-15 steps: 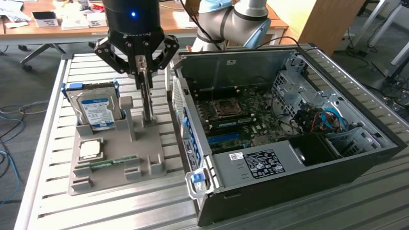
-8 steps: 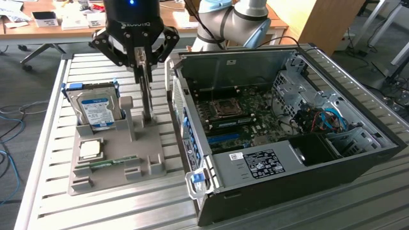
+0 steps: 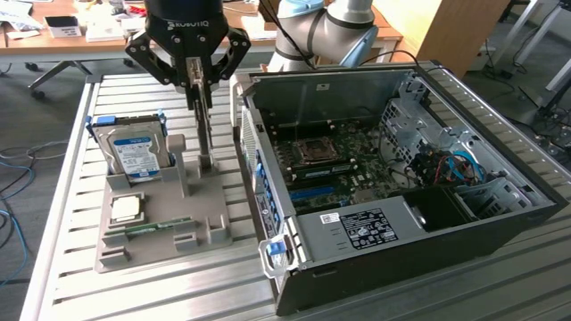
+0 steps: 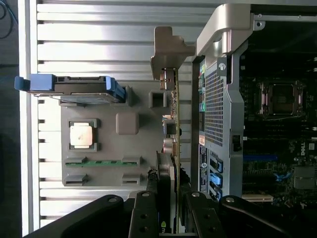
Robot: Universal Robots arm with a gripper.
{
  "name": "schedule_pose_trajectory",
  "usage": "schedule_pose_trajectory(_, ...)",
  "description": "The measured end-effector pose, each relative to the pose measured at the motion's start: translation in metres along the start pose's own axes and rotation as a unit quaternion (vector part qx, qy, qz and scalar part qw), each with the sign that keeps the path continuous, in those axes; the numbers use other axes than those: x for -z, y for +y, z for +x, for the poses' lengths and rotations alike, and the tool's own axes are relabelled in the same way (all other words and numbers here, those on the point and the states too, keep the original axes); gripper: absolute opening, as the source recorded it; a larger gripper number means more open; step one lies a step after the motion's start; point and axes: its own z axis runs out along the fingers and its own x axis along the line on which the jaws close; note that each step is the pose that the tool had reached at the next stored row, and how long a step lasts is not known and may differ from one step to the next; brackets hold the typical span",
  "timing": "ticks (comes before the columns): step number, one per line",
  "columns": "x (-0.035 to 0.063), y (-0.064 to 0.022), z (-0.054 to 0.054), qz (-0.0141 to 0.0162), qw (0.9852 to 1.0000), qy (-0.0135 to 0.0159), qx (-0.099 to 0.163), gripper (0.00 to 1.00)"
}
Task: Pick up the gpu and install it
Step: 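Pick up the gpu and move the gpu toward the slot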
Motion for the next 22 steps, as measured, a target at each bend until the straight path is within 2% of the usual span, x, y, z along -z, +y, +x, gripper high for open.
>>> schedule_pose_trajectory(10,0.0038,0.0002,-0.0001,0.0000,1.0000,0.0001,0.000,0.27)
schedule_pose_trajectory(22,0.0038,0.0002,-0.0026,-0.0006,1.0000,0.0001,0.000,0.27)
